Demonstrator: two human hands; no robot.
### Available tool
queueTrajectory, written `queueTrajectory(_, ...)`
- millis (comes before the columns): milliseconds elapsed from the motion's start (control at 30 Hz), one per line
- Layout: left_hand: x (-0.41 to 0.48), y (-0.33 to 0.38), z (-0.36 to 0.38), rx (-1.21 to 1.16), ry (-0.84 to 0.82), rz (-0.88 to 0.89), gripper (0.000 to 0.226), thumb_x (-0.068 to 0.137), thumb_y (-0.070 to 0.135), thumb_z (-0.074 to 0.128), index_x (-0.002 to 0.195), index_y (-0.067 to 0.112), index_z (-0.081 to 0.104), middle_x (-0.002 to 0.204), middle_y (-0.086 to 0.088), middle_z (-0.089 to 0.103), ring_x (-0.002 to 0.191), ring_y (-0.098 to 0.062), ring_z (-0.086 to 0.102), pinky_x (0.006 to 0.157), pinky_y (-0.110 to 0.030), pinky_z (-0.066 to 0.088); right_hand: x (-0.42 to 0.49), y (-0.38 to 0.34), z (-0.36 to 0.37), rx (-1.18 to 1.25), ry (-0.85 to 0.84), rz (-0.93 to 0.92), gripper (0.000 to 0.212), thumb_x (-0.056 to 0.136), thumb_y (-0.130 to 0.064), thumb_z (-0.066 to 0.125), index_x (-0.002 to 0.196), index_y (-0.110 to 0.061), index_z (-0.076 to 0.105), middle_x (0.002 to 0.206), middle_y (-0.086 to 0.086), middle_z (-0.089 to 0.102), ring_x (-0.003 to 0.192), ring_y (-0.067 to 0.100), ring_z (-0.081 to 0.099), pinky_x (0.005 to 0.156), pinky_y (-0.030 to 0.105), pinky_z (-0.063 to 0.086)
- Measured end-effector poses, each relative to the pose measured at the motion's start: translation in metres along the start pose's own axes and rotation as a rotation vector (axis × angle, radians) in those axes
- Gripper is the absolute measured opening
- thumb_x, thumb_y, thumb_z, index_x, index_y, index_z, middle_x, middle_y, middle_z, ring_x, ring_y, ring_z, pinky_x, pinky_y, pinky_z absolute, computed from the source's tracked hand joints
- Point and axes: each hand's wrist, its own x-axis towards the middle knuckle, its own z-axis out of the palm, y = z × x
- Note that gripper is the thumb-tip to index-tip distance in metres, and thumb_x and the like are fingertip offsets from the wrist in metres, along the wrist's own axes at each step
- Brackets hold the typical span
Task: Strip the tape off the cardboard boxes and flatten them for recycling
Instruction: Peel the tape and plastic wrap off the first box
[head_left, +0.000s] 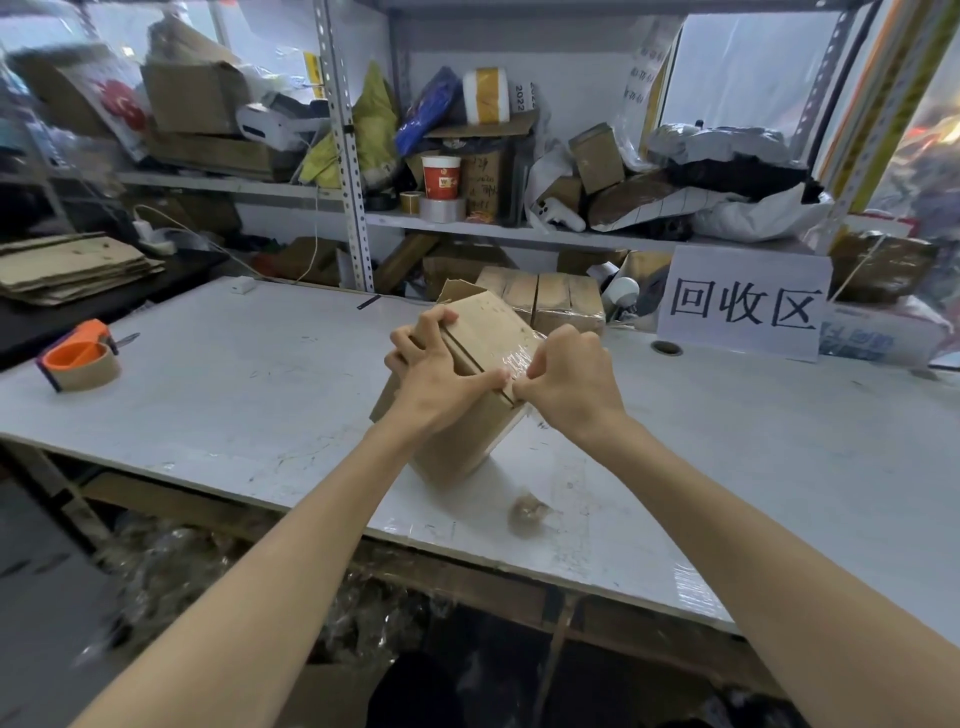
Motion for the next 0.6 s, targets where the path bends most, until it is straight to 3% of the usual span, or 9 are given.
queueTrajectory(200, -0.001, -0.008, -0.011, -0.055, -0.040, -0.094, 0.079, 0.072, 0.051, 0.079, 0.119, 0.041, 0.017, 0.117, 0.004, 0.014, 0.113, -0.019, 0.018, 0.090, -0.033, 0.032, -0.009, -0.004, 0.009, -0.055, 0.080, -0.132, 0.016, 0.076, -0.007, 0.061, 0.063, -0.001, 0.053, 0.061, 0.013, 0.055, 0.059, 0.033, 0.050, 0.056, 0.033, 0.036)
queueTrajectory(300, -0.005, -0.014, -0.018, -0.109, -0.022, -0.118, 0.077, 0.072, 0.049, 0.081, 0.116, 0.044, 0.017, 0.119, 0.004, 0.015, 0.114, -0.020, 0.021, 0.091, -0.032, 0.033, -0.009, -0.002, 0.012, 0.057, 0.109, -0.123, 0.012, 0.077, -0.007, 0.065, 0.069, -0.004, 0.057, 0.065, 0.009, 0.061, 0.063, 0.027, 0.058, 0.060, 0.036, 0.046)
queueTrajectory(333, -0.006, -0.015, -0.020, -0.126, -0.023, -0.125, 0.077, 0.072, 0.049, 0.081, 0.114, 0.045, 0.016, 0.119, 0.004, 0.015, 0.115, -0.020, 0.022, 0.091, -0.032, 0.033, -0.008, -0.002, 0.011, 0.127, 0.105, -0.096, 0.013, 0.076, -0.012, 0.070, 0.078, -0.007, 0.058, 0.073, 0.007, 0.064, 0.067, 0.023, 0.061, 0.065, 0.035, 0.050)
queueTrajectory(400, -0.006, -0.015, -0.021, -0.136, -0.029, -0.134, 0.078, 0.071, 0.051, 0.081, 0.112, 0.047, 0.014, 0.118, 0.004, 0.014, 0.116, -0.021, 0.023, 0.091, -0.032, 0.033, -0.006, -0.001, 0.007, 0.229, 0.080, -0.038, 0.041, 0.071, -0.036, 0.079, 0.096, -0.011, 0.058, 0.090, 0.002, 0.063, 0.075, 0.018, 0.062, 0.069, 0.032, 0.052)
queueTrajectory(467, -0.008, -0.012, -0.020, -0.137, -0.049, -0.132, 0.082, 0.064, 0.060, 0.080, 0.109, 0.051, 0.013, 0.117, 0.005, 0.014, 0.116, -0.021, 0.024, 0.089, -0.032, 0.034, -0.001, 0.004, 0.005, 0.069, 0.027, -0.045, 0.055, 0.066, -0.058, 0.077, 0.098, -0.016, 0.062, 0.094, -0.004, 0.061, 0.081, 0.014, 0.059, 0.071, 0.033, 0.051)
queueTrajectory(500, -0.009, -0.011, -0.019, -0.140, -0.055, -0.124, 0.083, 0.058, 0.064, 0.078, 0.107, 0.053, 0.013, 0.117, 0.006, 0.015, 0.115, -0.020, 0.023, 0.089, -0.032, 0.033, 0.000, 0.005, 0.005, 0.008, -0.013, -0.046, 0.049, 0.067, -0.058, 0.077, 0.094, -0.019, 0.065, 0.091, -0.005, 0.062, 0.083, 0.014, 0.058, 0.071, 0.033, 0.050)
queueTrajectory(600, -0.011, -0.012, -0.016, -0.161, -0.046, -0.099, 0.078, 0.063, 0.060, 0.079, 0.106, 0.055, 0.014, 0.117, 0.007, 0.014, 0.114, -0.019, 0.022, 0.090, -0.034, 0.033, 0.003, 0.004, 0.008, 0.076, -0.063, -0.002, 0.017, 0.075, -0.029, 0.078, 0.079, -0.017, 0.067, 0.083, -0.002, 0.066, 0.081, 0.018, 0.061, 0.069, 0.031, 0.048)
